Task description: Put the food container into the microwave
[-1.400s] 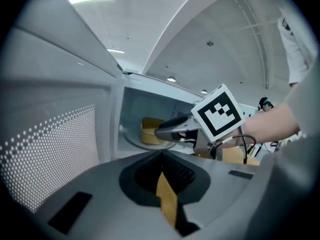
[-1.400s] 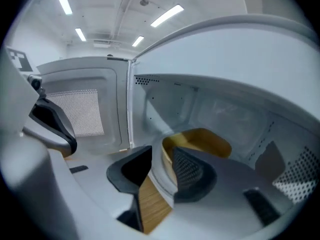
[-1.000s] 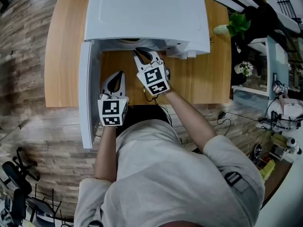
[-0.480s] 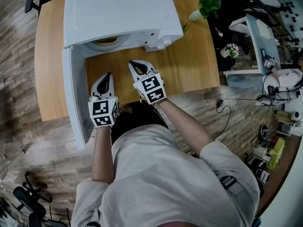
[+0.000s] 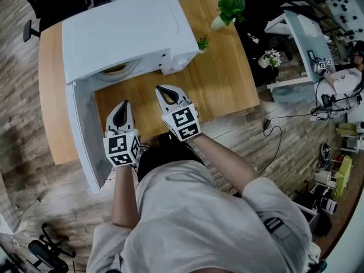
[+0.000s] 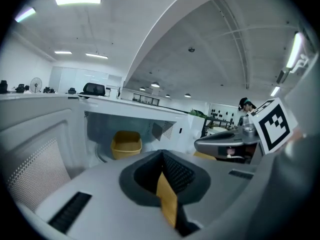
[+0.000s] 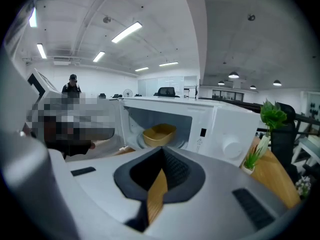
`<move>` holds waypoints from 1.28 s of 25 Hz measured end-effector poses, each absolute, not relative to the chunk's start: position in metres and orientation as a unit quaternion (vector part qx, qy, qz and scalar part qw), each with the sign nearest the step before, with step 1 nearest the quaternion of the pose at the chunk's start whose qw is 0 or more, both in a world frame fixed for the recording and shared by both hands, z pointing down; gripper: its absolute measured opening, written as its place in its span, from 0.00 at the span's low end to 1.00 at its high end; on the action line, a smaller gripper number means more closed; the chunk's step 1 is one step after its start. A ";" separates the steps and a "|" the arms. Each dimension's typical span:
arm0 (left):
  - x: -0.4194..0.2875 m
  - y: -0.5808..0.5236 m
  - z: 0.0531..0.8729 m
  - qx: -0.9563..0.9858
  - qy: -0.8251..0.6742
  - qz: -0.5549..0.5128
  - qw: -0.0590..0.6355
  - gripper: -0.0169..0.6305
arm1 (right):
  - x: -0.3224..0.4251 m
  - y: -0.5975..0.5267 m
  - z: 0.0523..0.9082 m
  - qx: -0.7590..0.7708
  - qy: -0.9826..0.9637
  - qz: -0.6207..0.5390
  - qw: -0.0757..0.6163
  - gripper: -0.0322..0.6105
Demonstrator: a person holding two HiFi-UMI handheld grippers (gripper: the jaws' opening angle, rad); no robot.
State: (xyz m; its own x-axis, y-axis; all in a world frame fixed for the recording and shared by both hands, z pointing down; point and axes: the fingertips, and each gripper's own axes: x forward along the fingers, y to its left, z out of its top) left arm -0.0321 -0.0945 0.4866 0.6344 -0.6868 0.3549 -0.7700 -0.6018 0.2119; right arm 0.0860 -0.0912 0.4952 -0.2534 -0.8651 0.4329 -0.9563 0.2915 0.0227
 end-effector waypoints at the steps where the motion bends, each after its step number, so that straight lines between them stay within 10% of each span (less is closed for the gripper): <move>1: -0.031 -0.095 0.483 0.886 -0.413 0.118 0.173 0.05 | 0.087 -0.091 0.490 0.582 -0.784 0.121 0.179 0.06; 32: -0.026 -0.143 0.288 0.880 -0.474 -0.001 0.040 0.05 | 0.109 -0.140 0.293 0.585 -0.810 -0.022 0.049 0.05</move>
